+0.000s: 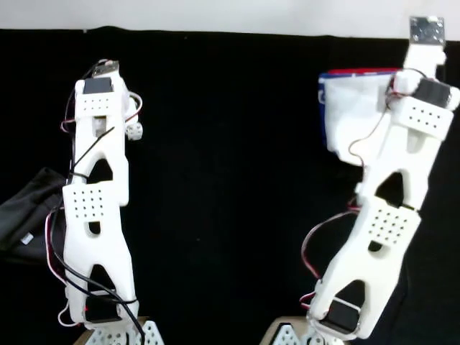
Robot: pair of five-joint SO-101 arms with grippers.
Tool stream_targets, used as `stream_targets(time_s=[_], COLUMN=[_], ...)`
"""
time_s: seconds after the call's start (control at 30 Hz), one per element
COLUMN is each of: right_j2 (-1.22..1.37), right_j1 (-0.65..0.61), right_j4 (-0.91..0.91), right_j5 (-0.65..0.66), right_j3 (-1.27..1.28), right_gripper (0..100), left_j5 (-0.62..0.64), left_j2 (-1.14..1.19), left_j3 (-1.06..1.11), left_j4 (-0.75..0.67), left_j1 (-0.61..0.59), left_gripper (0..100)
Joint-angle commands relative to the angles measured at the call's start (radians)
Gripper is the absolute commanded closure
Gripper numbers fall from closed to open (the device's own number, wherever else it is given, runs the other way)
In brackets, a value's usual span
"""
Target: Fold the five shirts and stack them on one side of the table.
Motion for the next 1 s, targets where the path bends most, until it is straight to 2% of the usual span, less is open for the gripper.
stream_targets(time_s=[0.0,0.2,0.6,0.7,0.97], right_j2=[0.021,0.03,0.042,0.064,0.163], right_j1=[0.101,0.12,-0.058,-0.048,0.07], right_j4=[-0.137,-0.194,-0.11,-0.148,-0.275], right_j5=[-0.006,-0.011,-0.009,-0.008,-0.011], right_j3=[-0.047,-0.047,-0.341,-0.272,-0.206], right_gripper=[97.7,97.7,97.1,97.1,97.1], left_j5=[0.006,0.006,0.006,0.006,0.006], left_j2=[0.002,0.004,0.004,0.004,0.004], left_j3=[-0.001,-0.001,-0.001,-0.001,-0.001], left_j4=[-0.018,-0.018,-0.018,-0.018,-0.018], left_j1=[0.016,0.016,0.016,0.016,0.016], left_gripper=[98,98,98,98,98])
